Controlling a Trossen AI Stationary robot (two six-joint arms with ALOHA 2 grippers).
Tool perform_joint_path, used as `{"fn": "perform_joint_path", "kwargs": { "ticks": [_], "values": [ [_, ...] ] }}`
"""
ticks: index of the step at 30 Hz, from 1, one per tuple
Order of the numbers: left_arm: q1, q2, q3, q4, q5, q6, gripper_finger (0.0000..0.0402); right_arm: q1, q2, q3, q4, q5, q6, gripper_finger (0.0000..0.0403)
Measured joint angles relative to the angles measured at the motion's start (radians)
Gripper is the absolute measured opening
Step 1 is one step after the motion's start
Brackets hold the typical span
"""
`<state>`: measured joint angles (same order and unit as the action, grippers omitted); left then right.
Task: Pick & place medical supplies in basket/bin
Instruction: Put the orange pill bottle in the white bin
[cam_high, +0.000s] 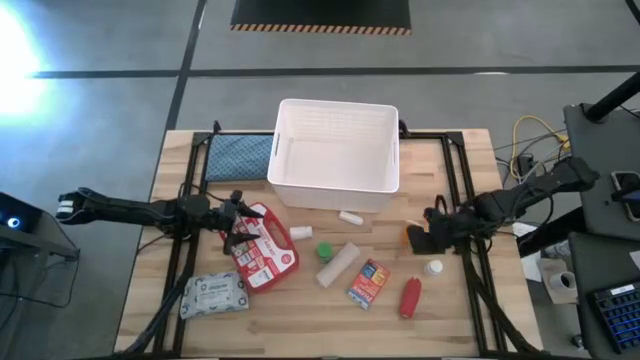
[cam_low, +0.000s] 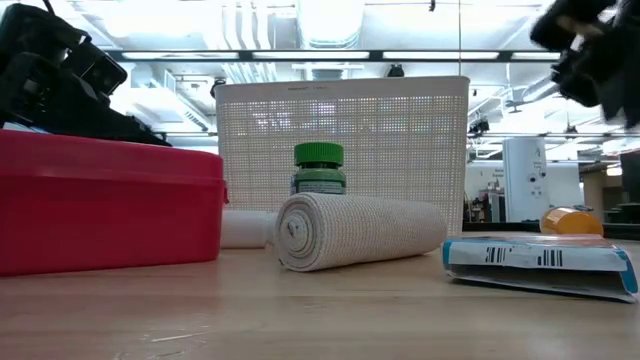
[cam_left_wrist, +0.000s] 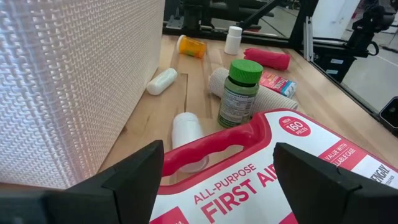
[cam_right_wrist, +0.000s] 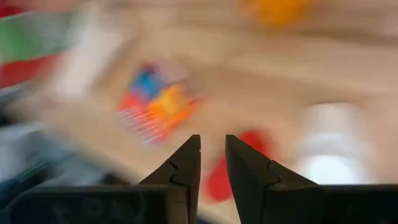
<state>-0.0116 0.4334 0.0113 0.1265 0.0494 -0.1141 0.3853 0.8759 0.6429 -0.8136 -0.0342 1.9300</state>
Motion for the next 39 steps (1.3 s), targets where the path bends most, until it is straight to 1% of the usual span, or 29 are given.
{"fn": "perform_joint_path", "kwargs": {
  "ticks": [2, 5, 7, 10, 17, 21, 25, 29, 31, 32, 34, 37, 39],
  "values": [
    [0.000, 0.000, 0.000, 0.000, 0.000, 0.000, 0.0281, 0.009, 0.077, 0.083, -0.153, 0.013, 0.000, 0.0065],
    [0.000, 0.000, 0.000, 0.000, 0.000, 0.000, 0.0281, 0.012, 0.171, 0.189, -0.247, 0.027, -0.043, 0.0068],
    [0.000, 0.000, 0.000, 0.000, 0.000, 0.000, 0.0281, 0.012, 0.225, 0.243, -0.249, 0.032, -0.103, 0.0071],
    [0.000, 0.000, 0.000, 0.000, 0.000, 0.000, 0.0281, 0.008, 0.294, 0.290, -0.251, 0.038, -0.146, 0.0086],
    [0.000, 0.000, 0.000, 0.000, 0.000, 0.000, 0.0281, -0.001, 0.431, 0.332, -0.246, 0.034, -0.180, 0.0142],
    [0.000, 0.000, 0.000, 0.000, 0.000, 0.000, 0.0281, -0.003, 0.491, 0.338, -0.247, 0.096, -0.168, 0.0169],
    [0.000, 0.000, 0.000, 0.000, 0.000, 0.000, 0.0281, -0.004, 0.540, 0.334, -0.254, 0.092, -0.130, 0.0215],
    [0.000, 0.000, 0.000, 0.000, 0.000, 0.000, 0.0281, -0.004, 0.564, 0.324, -0.280, 0.089, -0.038, 0.0265],
    [0.000, 0.000, 0.000, 0.000, 0.000, 0.000, 0.0281, -0.006, 0.566, 0.314, -0.270, 0.082, 0.016, 0.0283],
    [0.000, 0.000, 0.000, 0.000, 0.000, 0.000, 0.0281, -0.007, 0.564, 0.312, -0.269, 0.089, 0.042, 0.0288],
    [0.000, 0.000, 0.000, 0.000, 0.000, 0.000, 0.0281, -0.006, 0.561, 0.301, -0.275, 0.138, 0.113, 0.0293],
    [0.000, 0.000, 0.000, 0.000, 0.000, 0.000, 0.0281, -0.007, 0.558, 0.279, -0.291, 0.219, 0.213, 0.0291],
    [0.000, 0.000, 0.000, 0.000, 0.000, 0.000, 0.0281, -0.013, 0.559, 0.263, -0.293, 0.242, 0.253, 0.0287]
  ]
}}
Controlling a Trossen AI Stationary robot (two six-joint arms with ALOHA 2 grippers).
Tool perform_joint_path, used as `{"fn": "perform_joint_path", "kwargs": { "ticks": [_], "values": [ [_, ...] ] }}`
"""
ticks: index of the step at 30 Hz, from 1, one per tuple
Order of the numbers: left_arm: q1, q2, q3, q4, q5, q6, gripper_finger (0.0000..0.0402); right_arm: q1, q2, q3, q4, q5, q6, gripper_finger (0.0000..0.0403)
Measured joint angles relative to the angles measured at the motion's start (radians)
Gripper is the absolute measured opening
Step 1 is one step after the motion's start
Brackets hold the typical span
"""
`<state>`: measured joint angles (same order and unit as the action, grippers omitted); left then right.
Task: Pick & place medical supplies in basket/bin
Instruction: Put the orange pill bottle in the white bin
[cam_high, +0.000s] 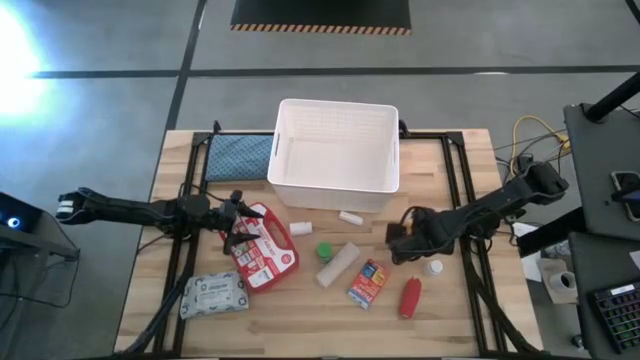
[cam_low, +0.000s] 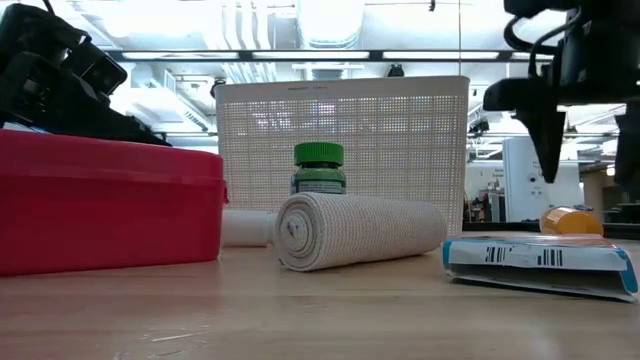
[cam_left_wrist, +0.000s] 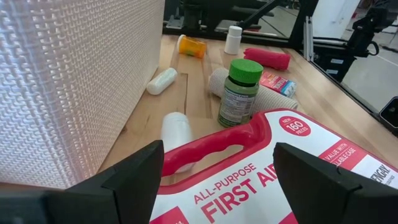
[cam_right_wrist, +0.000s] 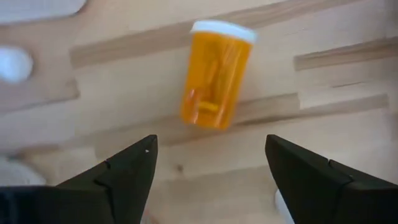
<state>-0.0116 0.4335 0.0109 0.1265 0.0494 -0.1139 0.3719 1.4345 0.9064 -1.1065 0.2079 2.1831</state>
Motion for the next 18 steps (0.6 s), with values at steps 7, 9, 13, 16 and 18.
{"fn": "perform_joint_path", "kwargs": {
  "ticks": [7, 9, 13, 16, 18],
  "values": [
    [0.000, 0.000, 0.000, 0.000, 0.000, 0.000, 0.0281, -0.041, 0.033, -0.077, 0.070, 0.002, 0.049, 0.0275],
    [0.000, 0.000, 0.000, 0.000, 0.000, 0.000, 0.0281, -0.057, 0.041, -0.087, 0.078, 0.005, 0.057, 0.0271],
    [0.000, 0.000, 0.000, 0.000, 0.000, 0.000, 0.0281, -0.086, 0.062, -0.102, 0.078, 0.025, 0.060, 0.0265],
    [0.000, 0.000, 0.000, 0.000, 0.000, 0.000, 0.0281, -0.113, 0.076, -0.118, 0.097, 0.028, 0.042, 0.0260],
    [0.000, 0.000, 0.000, 0.000, 0.000, 0.000, 0.0281, -0.130, 0.089, -0.129, 0.116, 0.028, 0.024, 0.0257]
  ]
}}
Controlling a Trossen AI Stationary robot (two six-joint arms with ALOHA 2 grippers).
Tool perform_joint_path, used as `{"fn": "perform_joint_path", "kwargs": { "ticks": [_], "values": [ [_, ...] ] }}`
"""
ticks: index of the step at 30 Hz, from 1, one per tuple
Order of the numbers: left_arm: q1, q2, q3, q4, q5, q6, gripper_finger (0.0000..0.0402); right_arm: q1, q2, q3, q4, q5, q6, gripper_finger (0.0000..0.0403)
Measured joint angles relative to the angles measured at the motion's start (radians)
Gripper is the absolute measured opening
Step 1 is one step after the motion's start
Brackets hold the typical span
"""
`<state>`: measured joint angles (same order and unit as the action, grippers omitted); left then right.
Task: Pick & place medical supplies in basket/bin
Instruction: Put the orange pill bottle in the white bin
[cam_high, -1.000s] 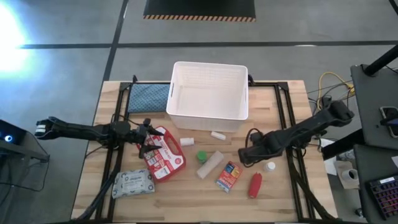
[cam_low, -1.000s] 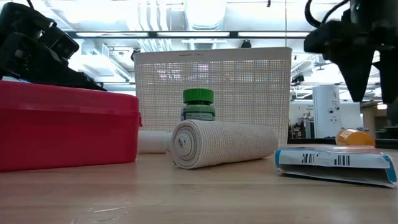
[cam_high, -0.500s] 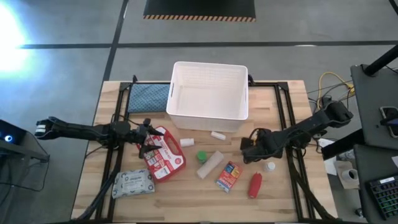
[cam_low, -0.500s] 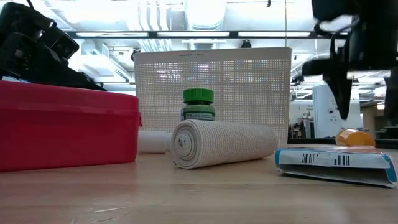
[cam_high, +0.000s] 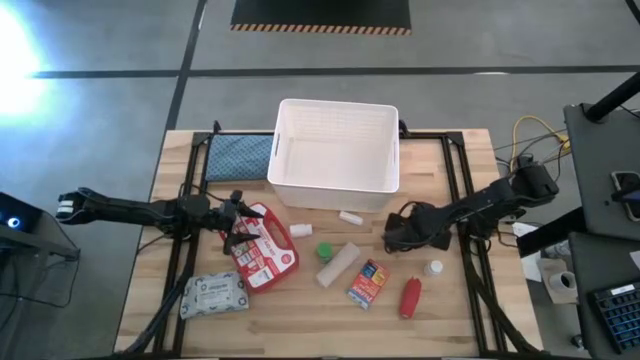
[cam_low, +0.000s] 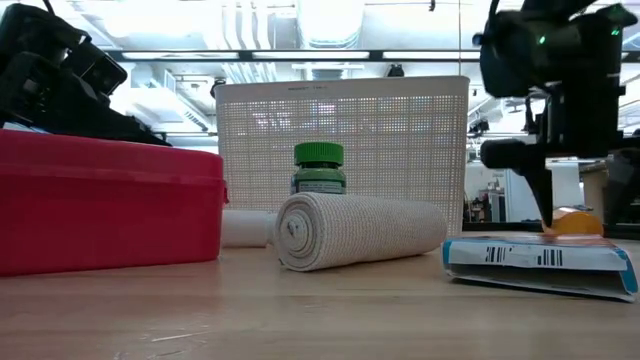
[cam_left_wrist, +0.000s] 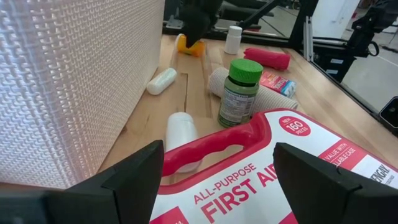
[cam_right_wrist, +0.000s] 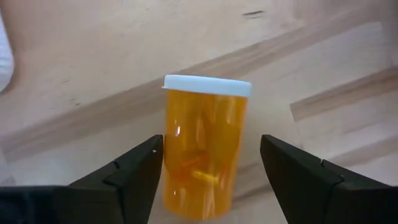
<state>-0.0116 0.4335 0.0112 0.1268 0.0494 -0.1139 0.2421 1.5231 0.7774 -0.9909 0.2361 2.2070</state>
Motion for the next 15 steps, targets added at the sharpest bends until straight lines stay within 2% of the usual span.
{"fn": "perform_joint_path", "kwargs": {
  "ticks": [8, 15],
  "values": [
    [0.000, 0.000, 0.000, 0.000, 0.000, 0.000, 0.0281, -0.036, 0.067, -0.013, 0.010, 0.000, -0.068, 0.0240],
    [0.000, 0.000, 0.000, 0.000, 0.000, 0.000, 0.0281, -0.036, 0.081, -0.014, 0.018, 0.001, -0.127, 0.0183]
  ]
}}
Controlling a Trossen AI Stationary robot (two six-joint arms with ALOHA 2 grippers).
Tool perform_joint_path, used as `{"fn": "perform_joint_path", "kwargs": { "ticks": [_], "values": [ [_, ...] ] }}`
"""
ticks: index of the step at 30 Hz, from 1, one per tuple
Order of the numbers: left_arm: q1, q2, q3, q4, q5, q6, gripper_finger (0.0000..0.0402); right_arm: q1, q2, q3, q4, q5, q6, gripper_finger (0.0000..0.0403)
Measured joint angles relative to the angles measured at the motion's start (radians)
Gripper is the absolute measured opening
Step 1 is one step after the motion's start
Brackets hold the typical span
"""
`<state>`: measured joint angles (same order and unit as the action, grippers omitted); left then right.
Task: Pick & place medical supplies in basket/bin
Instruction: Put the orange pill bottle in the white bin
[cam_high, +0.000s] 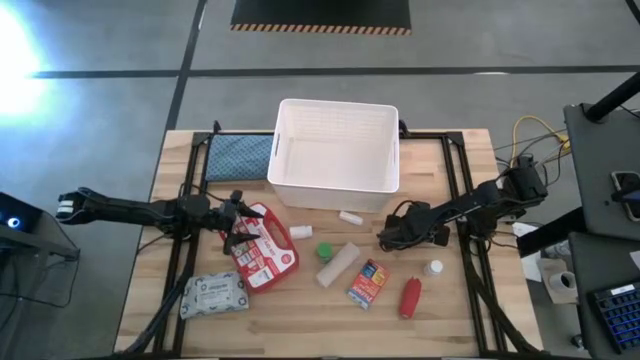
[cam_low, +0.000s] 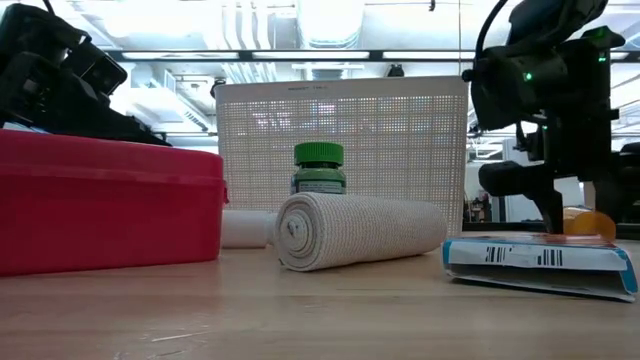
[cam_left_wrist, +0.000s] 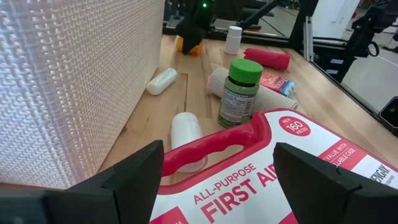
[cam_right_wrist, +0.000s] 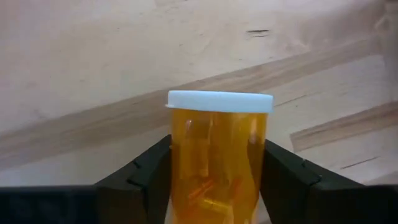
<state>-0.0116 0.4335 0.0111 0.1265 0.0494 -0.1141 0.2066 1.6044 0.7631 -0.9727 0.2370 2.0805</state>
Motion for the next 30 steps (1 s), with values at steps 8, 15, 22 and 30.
{"fn": "perform_joint_path", "kwargs": {
  "ticks": [8, 15, 22, 30],
  "values": [
    [0.000, 0.000, 0.000, 0.000, 0.000, 0.000, 0.0281, 0.017, -0.060, 0.009, -0.015, -0.012, -0.100, 0.0138],
    [0.000, 0.000, 0.000, 0.000, 0.000, 0.000, 0.0281, 0.086, -0.169, 0.105, -0.014, -0.011, -0.262, 0.0155],
    [0.000, 0.000, 0.000, 0.000, 0.000, 0.000, 0.0281, 0.150, -0.265, 0.274, 0.115, -0.076, -0.641, 0.0152],
    [0.000, 0.000, 0.000, 0.000, 0.000, 0.000, 0.0281, 0.070, -0.289, 0.476, 0.248, 0.333, -0.927, 0.0153]
  ]
}}
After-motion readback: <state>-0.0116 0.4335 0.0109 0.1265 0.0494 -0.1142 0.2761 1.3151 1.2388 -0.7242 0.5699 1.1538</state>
